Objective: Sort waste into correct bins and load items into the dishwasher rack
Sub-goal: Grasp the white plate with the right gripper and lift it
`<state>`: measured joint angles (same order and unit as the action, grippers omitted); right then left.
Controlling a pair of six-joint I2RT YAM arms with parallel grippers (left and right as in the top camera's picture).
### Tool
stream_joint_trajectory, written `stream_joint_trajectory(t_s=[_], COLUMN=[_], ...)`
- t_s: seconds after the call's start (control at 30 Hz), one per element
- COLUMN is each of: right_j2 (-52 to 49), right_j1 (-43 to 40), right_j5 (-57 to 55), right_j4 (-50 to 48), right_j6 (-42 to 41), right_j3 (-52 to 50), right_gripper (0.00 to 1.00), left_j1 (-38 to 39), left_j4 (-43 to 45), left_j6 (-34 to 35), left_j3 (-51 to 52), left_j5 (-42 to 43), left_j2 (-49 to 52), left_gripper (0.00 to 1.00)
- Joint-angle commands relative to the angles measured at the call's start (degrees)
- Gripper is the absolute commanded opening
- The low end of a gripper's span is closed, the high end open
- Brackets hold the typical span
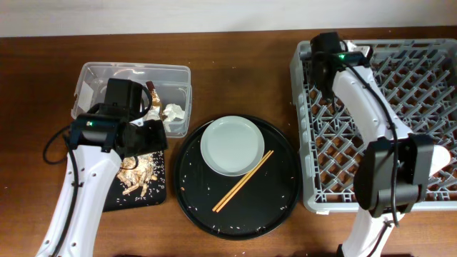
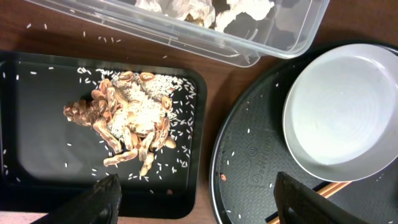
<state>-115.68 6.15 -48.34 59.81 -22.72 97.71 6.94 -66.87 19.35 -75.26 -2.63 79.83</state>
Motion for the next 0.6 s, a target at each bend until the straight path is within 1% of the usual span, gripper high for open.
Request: stream_joint_trajectory(t_s=[0.0,0.03,0.1,0.2,0.3,0.37,0.43,0.5,0.57], right_j2=[-2.0,-1.9,-1.7,0.4,4.6,8.5,11.6,13.5,13.7], right_j1=[0.3,0.2,0.2,0.2,0.2,0.2,0.3,0.3,1.1], right_j5=[13.4,16.4,22.3,25.3,25.9,28.7,35.3,45.4,54.1], right_j4=[4.9,5.9,7.4,8.8,10.9,12.3,12.0,12.1,12.0], right_j6=[-1.8,-1.8,-1.8,-1.8,-1.8,-1.3,1.5,1.8,5.1], right_j3=[-0.4,-0.4,-0.3,-0.2,1.2,2.6,2.7,2.7,2.7], right_gripper=[0.04,0.04,0.12,0.2,0.21,0.22,0.25,0.26,0.27], left_j1=[-0.1,-0.1,-0.1,-0.1,-0.1,-0.1,-0.1,-0.2,-0.1], left_j4=[0.1,0.1,0.2,0.2,0.2,0.2,0.2,0.2,0.3], left_j6=[0.6,0.6,0.6,0.6,0.5,0.5,0.6,0.5,0.6], left_j3=[0.0,0.0,0.0,0.0,0.0,0.0,0.0,0.0,0.0], left_j5=[-0.8,-0.8,-0.8,-0.9,-0.9,-0.9,-0.8,-1.0,-1.3], left_j2=[-0.1,-0.1,-0.1,-0.1,-0.1,-0.1,-0.1,-0.1,-0.1], left_gripper=[0.79,0.79,0.79,0.79,0.79,0.79,0.8,0.8,0.8])
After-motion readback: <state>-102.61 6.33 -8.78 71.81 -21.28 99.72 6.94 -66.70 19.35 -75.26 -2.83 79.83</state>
